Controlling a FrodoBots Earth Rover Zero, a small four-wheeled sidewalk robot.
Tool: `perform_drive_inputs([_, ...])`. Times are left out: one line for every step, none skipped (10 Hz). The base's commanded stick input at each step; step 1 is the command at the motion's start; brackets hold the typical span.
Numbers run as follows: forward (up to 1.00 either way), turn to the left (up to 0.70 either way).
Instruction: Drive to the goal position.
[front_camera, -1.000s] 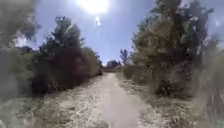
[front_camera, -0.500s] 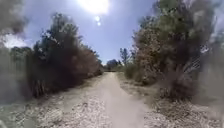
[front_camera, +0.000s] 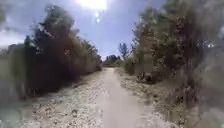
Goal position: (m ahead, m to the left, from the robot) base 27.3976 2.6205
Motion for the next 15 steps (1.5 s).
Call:
perform_drive_inputs([0.85,0.0])
perform_drive_inputs([0.85,0.0])
perform_drive_inputs([0.85,0.0])
perform_drive_inputs([0.85,0.0])
perform_drive_inputs([0.85,0.0])
perform_drive_inputs([0.85,0.0])
perform_drive_inputs([0.85,0.0])
perform_drive_inputs([0.85,0.0])
perform_drive_inputs([0.85,0.0])
perform_drive_inputs([0.85,0.0])
perform_drive_inputs([0.85,0.0])
perform_drive_inputs([0.85,0.0])
perform_drive_inputs([0.85,0.0])
perform_drive_inputs([0.85,0.0])
perform_drive_inputs([0.85,0.0])
